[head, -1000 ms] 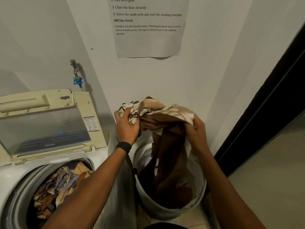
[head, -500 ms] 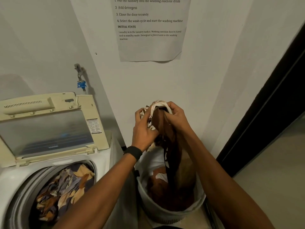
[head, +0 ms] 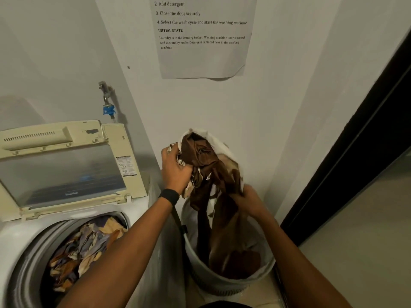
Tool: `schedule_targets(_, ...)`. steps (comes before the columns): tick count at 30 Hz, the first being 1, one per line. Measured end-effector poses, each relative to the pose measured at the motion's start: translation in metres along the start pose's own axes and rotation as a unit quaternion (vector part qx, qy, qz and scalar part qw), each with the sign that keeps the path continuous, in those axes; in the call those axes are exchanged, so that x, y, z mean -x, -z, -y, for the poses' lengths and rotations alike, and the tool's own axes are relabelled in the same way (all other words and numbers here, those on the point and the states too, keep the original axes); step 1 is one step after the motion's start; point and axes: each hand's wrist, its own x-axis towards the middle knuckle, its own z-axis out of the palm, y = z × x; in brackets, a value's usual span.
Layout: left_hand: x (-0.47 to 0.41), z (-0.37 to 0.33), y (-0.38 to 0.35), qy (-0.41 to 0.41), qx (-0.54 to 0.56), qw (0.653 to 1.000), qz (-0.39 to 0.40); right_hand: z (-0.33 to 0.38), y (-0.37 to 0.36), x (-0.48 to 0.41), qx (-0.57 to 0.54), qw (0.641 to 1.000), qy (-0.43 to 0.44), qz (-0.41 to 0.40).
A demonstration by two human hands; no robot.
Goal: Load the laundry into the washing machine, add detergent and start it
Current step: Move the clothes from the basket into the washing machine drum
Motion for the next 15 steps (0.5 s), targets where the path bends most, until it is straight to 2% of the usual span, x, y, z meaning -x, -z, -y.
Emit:
schedule_targets(3,0.005,0.010,0.001,-0.006,-0.070,0.997,0.015,0.058,0.029,-0.013,-0.090,0.982,0.108,-0.125)
schedule_targets(6,0.009,0.006,-0.002,-0.037,-0.073,0.995,0.055,0.103,0.039,-0.027,-0.112,0.962,0.176,-0.175)
schedule_targets(8,0.011,-0.008,-0.004,-0.074,-0.054,0.990,0.110,0.109,0.026,-0.033,-0.134,0.964,0.159,-0.163)
schedule_targets(10,0.013,-0.021,-0.002,-0.099,-0.046,0.980,0.164,0.109,0.012,-0.034,-0.178,0.969,0.127,-0.115)
schedule_targets(12,0.015,-0.023,0.002,-0.128,-0.083,0.969,0.192,0.104,0.007,-0.034,-0.194,0.971,0.104,-0.089)
schedule_targets(15,0.018,-0.019,0.001,-0.174,-0.132,0.955,0.202,0.103,0.011,-0.043,-0.156,0.978,0.095,-0.102)
